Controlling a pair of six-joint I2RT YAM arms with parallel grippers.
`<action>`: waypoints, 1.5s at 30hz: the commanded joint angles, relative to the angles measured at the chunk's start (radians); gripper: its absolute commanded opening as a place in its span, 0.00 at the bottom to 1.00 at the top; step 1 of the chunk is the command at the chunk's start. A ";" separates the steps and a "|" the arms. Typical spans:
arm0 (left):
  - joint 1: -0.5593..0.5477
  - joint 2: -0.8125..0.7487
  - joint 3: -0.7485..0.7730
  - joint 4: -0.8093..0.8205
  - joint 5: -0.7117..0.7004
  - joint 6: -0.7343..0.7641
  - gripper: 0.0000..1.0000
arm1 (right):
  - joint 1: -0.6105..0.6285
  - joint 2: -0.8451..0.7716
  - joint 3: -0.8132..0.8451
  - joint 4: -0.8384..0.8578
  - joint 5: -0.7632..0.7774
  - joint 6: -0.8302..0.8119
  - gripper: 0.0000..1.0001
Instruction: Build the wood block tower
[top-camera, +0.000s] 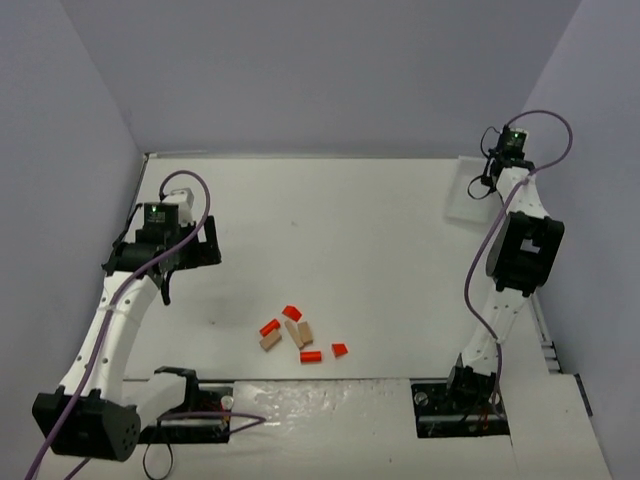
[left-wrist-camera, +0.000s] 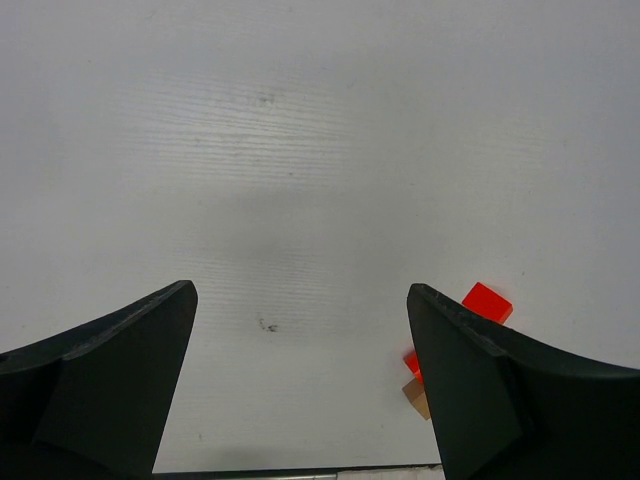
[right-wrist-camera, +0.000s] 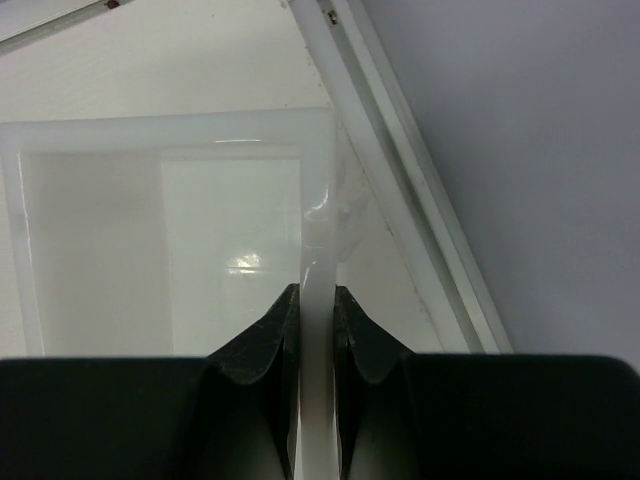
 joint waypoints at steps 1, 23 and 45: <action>-0.005 0.010 0.053 -0.013 -0.023 0.029 0.84 | -0.012 0.061 0.159 -0.033 -0.198 -0.025 0.00; -0.008 0.056 0.037 -0.010 -0.018 -0.003 0.84 | 0.299 -0.231 -0.031 -0.034 0.142 -0.113 0.76; -0.012 0.008 -0.046 -0.012 0.022 -0.086 0.84 | 1.142 -0.548 -0.694 -0.035 0.012 0.401 0.65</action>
